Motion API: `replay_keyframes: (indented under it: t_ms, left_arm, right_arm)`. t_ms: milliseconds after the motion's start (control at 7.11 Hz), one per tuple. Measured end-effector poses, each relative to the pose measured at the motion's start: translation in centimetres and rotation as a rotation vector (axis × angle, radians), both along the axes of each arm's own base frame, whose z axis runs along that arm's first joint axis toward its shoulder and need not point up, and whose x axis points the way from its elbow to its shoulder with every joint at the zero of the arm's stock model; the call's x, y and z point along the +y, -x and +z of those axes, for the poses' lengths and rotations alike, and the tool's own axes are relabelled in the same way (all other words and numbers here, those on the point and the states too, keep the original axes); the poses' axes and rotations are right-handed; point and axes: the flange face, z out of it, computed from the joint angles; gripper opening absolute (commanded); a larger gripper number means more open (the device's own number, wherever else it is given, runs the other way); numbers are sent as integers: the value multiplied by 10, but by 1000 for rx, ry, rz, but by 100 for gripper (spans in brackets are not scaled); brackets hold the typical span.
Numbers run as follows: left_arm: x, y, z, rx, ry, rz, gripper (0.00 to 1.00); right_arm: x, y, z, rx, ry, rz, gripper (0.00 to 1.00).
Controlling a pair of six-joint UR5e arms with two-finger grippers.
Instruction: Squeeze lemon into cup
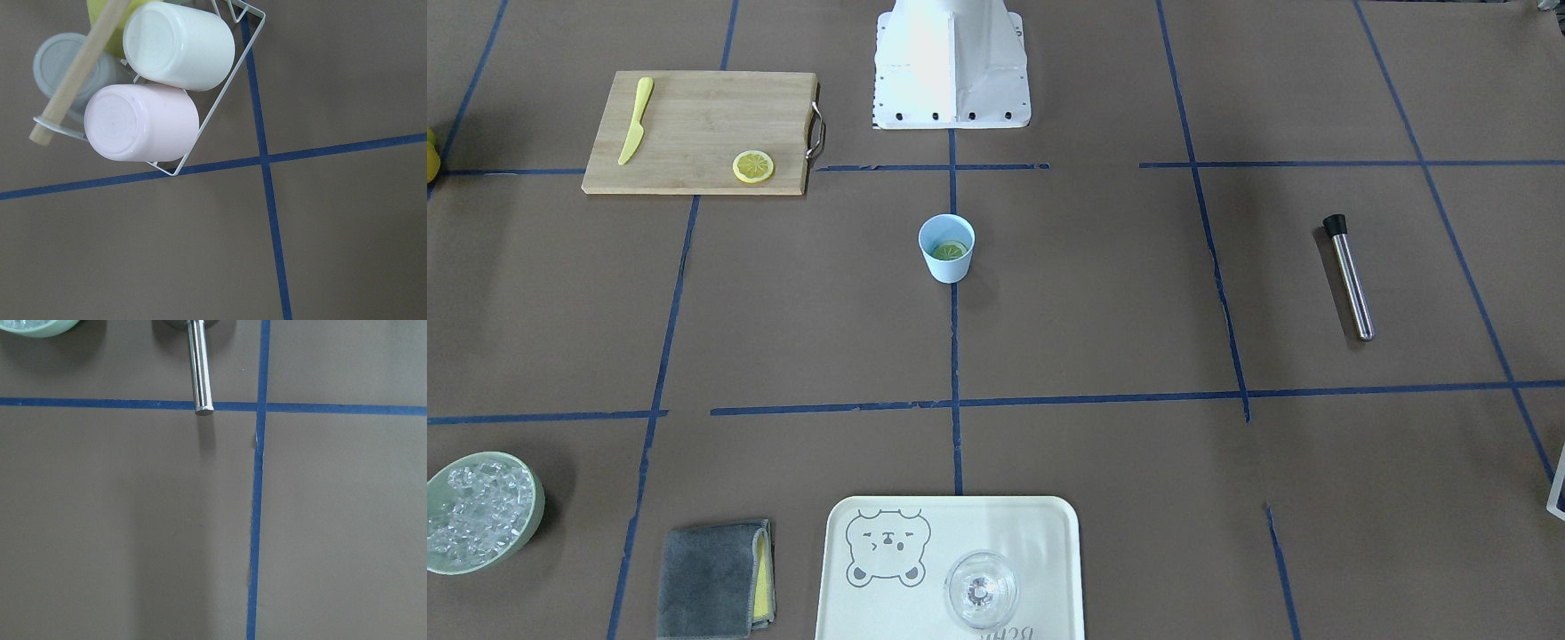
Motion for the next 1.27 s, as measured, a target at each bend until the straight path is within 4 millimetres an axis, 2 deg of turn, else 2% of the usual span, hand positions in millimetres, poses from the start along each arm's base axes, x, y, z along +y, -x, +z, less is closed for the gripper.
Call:
replay_keyframes:
  t_ms: [1266]
  left_arm:
    - [-1,0,1,1,5,-4,100]
  right_arm:
    - [0,-7,-3,0,-6,15,100]
